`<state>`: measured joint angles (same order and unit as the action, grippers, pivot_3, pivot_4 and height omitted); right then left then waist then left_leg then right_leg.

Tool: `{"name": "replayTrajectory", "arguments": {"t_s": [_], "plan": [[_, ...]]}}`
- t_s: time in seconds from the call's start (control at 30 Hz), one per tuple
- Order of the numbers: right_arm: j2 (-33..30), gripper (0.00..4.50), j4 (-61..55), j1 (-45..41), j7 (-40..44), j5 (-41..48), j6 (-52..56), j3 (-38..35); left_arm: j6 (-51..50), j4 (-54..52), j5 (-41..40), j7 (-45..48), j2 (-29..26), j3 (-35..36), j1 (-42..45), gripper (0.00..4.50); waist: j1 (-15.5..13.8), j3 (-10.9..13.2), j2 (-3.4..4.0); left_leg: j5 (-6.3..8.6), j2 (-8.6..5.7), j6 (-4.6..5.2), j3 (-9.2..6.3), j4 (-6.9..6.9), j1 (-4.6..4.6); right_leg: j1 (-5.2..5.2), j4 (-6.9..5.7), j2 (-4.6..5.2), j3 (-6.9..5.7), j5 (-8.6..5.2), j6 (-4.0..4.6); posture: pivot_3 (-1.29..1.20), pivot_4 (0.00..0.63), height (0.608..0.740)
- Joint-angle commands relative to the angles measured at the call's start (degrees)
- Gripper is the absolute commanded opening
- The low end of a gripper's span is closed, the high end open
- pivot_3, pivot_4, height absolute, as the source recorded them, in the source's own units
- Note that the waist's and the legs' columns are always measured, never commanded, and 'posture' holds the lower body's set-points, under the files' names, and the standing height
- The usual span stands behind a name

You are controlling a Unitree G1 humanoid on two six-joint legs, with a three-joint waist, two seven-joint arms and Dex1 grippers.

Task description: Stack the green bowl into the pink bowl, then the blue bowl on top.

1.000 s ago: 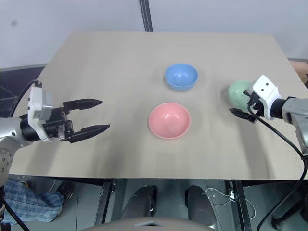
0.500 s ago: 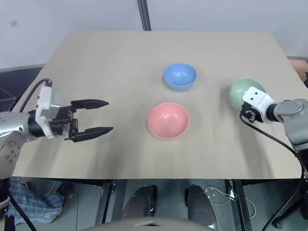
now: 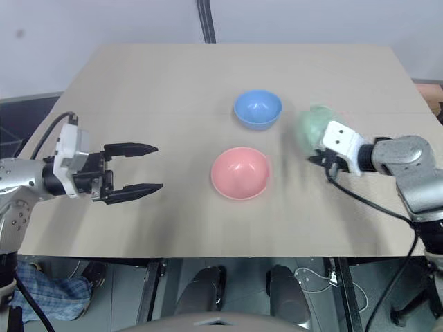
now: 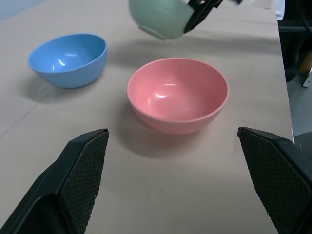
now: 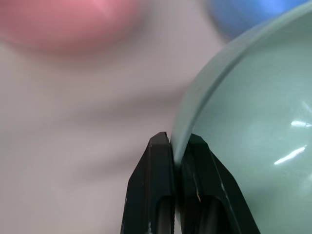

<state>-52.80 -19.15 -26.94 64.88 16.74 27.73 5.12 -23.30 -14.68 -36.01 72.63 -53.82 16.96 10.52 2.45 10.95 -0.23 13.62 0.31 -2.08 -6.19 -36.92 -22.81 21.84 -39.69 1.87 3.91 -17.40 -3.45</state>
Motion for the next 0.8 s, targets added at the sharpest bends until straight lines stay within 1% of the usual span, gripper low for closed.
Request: {"name": "replayTrajectory", "arguments": {"t_s": [0.03, 0.13, 0.23, 0.43, 0.47, 0.5, 0.53, 0.57, 0.6, 0.7, 0.8], "plan": [[-0.52, 0.16, -12.0, -1.41, 2.64, 6.66, 2.18, -1.26, 1.01, -0.17, 0.18, 0.43, -0.57, -0.13, 0.64, 4.5, -0.19, 0.01, -0.02, 0.0, 0.0, 0.0, -0.03, 0.0, -0.01, -0.01, 0.02, 0.01, -0.05, 0.0, 0.0, 0.0, 0.15, 0.74], [0.42, 0.16, -17.1, -4.41, 2.63, 8.33, 3.65, 1.3, 1.05, 0.04, 0.25, 0.5, -0.52, -0.63, 1.22, 4.5, -0.16, 0.03, -0.05, 0.0, -0.03, 0.0, -0.06, -0.07, -0.05, -0.03, 0.04, 0.05, -0.08, 0.0, -0.01, 0.0, 0.15, 0.74], [0.61, 0.16, -20.05, -6.4, 2.34, 6.92, 4.23, 5.11, 1.55, 0.62, 0.55, 0.8, -0.53, -1.14, 1.58, 4.5, -0.13, 0.04, -0.07, 0.0, -0.02, 0.0, -0.07, -0.09, -0.02, -0.04, 0.03, 0.02, -0.09, 0.0, -0.01, 0.0, 0.15, 0.74], [3.66, 0.16, -18.15, -9.56, -0.48, 0.94, 3.53, 11.87, 2.07, 1.12, 0.98, 1.05, -0.18, -1.9, 2.26, 4.5, -0.07, 0.05, -0.07, 0.0, -0.01, 0.0, -0.05, -0.09, -0.02, -0.01, 0.01, 0.01, -0.09, 0.0, -0.01, 0.0, 0.15, 0.74], [4.06, 0.72, -17.77, -9.91, -0.65, 0.31, 3.34, 12.32, 2.14, 1.04, 1.01, 1.12, -0.19, -1.96, 2.22, 4.5, -0.05, 0.04, -0.08, 0.0, -0.02, 0.0, -0.05, -0.08, -0.03, 0.0, 0.01, 0.01, -0.08, 0.0, -0.01, 0.0, 0.15, 0.74], [4.41, 1.1, -17.62, -10.13, -0.72, 0.05, 3.34, 12.56, 2.12, 0.93, 0.91, 1.13, -0.21, -1.92, 2.15, 4.5, -0.06, 0.05, -0.08, 0.0, -0.01, 0.0, -0.06, -0.08, -0.03, 0.0, 0.01, 0.01, -0.09, 0.0, -0.01, 0.0, 0.15, 0.74], [5.42, 1.28, -17.18, -10.53, -2.02, -0.47, 3.76, 12.58, 2.08, 0.87, 0.85, 1.06, -0.24, -1.85, 2.13, 4.5, -0.07, 0.05, -0.09, 0.0, -0.01, 0.0, -0.06, -0.08, -0.03, 0.0, 0.01, 0.01, -0.08, 0.0, 0.0, 0.0, 0.15, 0.74], [6.26, 1.85, -16.8, -10.89, -3.05, -0.58, 4.5, 12.32, 2.04, 0.79, 0.77, 1.04, -0.31, -1.73, 2.03, 4.5, -0.07, 0.06, -0.1, 0.0, -0.02, 0.0, -0.07, -0.07, -0.03, 0.0, 0.01, 0.02, -0.09, 0.0, 0.0, 0.0, 0.15, 0.74], [6.78, 2.2, -16.57, -11.12, -3.53, -0.48, 5.1, 11.97, 2.0, 0.72, 0.71, 1.03, -0.36, -1.62, 1.9, 4.5, -0.07, 0.06, -0.1, 0.0, -0.02, 0.0, -0.08, -0.07, -0.03, 0.01, 0.01, 0.01, -0.09, 0.0, 0.0, 0.0, 0.15, 0.74], [6.24, 2.2, -16.12, -11.19, -2.63, 2.89, 7.72, 8.54, 1.93, 0.42, 0.68, 0.96, -0.46, -1.42, 1.46, 4.5, -0.08, 0.06, -0.1, 0.0, -0.02, 0.0, -0.08, -0.06, -0.03, 0.01, 0.01, 0.02, -0.09, 0.0, 0.0, 0.0, 0.15, 0.74], [5.36, 2.2, -12.1, -12.51, -2.24, 5.18, 8.39, 4.13, 1.97, 0.18, 0.68, 0.78, -0.5, -1.05, 0.88, 4.5, -0.13, 0.07, -0.11, 0.0, -0.04, 0.0, -0.08, -0.06, -0.05, 0.0, 0.01, 0.04, -0.09, 0.0, 0.0, 0.0, 0.15, 0.74]]}}
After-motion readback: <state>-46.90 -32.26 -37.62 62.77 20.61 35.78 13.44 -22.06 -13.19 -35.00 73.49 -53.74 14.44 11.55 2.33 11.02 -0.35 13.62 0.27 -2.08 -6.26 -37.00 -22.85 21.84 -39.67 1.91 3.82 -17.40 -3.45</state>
